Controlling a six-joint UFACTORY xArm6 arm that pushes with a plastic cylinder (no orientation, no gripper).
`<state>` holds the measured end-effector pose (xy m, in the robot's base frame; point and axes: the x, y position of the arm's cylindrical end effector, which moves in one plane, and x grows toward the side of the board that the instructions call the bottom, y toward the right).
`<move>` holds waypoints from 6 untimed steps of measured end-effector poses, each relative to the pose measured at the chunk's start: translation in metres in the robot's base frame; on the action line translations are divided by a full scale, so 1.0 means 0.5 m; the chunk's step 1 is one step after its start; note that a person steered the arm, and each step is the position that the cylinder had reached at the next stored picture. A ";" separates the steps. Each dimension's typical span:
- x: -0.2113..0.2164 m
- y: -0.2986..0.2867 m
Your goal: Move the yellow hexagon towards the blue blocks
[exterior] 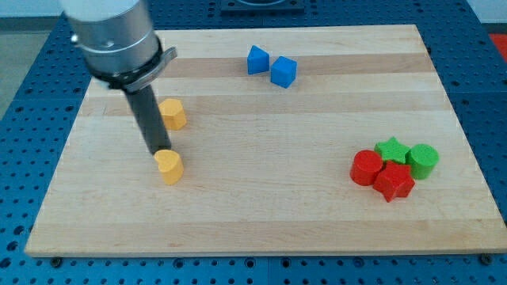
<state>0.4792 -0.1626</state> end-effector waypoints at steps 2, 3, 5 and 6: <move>-0.270 0.044; -0.309 0.068; -0.307 0.073; -0.240 0.043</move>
